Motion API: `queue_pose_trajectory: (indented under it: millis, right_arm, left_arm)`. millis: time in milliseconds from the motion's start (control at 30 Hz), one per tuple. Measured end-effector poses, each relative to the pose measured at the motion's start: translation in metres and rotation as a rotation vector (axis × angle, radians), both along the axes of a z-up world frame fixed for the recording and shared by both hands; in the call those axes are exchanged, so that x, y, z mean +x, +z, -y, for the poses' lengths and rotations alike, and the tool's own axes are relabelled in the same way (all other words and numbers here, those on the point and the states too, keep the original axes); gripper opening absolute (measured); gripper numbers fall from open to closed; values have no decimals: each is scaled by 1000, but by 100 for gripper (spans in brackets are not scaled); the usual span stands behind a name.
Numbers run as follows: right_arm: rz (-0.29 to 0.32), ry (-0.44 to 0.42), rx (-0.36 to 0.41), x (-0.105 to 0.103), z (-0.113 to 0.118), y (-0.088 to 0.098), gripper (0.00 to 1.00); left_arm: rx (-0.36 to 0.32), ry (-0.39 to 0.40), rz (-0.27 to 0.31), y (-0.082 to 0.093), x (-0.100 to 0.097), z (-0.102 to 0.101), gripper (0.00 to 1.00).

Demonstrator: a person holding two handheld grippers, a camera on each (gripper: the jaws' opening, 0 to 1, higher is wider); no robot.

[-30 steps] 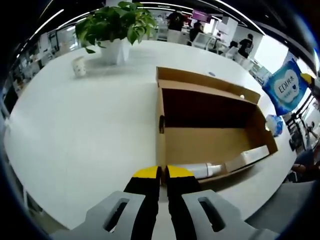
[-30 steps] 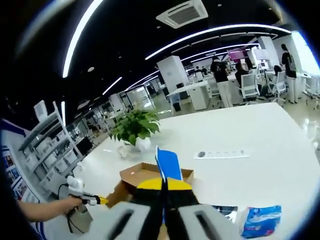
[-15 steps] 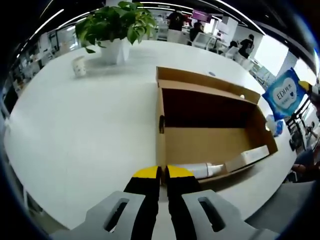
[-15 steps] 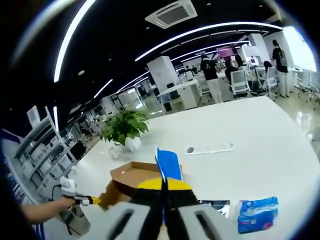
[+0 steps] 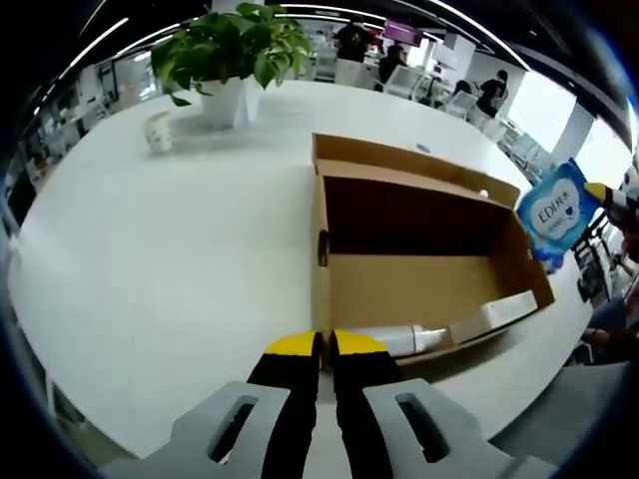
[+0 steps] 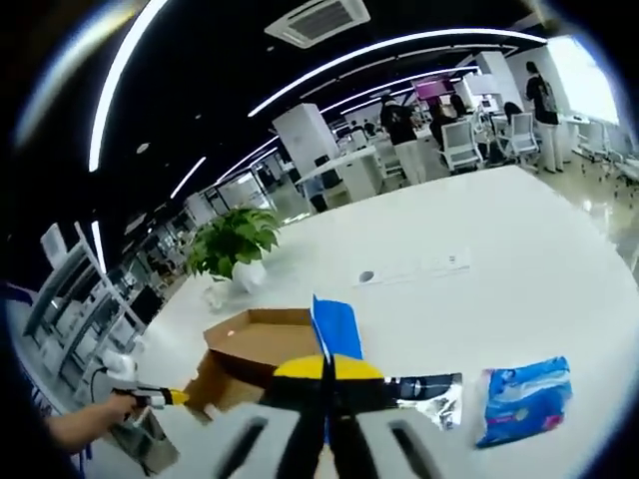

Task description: Operate the shoe box by opening the lid, removing the specified soft item, and placing it in the target area until the item is outside and the box remains undamaged.

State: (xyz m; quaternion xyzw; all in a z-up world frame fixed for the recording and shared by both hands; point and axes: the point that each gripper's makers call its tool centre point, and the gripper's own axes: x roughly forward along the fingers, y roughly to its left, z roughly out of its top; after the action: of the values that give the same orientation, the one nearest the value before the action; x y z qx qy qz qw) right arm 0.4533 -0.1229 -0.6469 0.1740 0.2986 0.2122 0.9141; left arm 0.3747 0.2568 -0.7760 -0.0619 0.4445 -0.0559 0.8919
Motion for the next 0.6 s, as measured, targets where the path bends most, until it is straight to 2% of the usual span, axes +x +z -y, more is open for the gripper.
queue_pose_trajectory:
  millis: [367, 600]
  right_arm:
    - [-37, -45, 45, 3, -8, -14, 0]
    - [-69, -102, 83, 7, -6, -30, 0]
  left_arm:
    - [-4, 2, 4, 0, 0, 0, 1]
    - [-6, 4, 6, 0, 0, 0, 1]
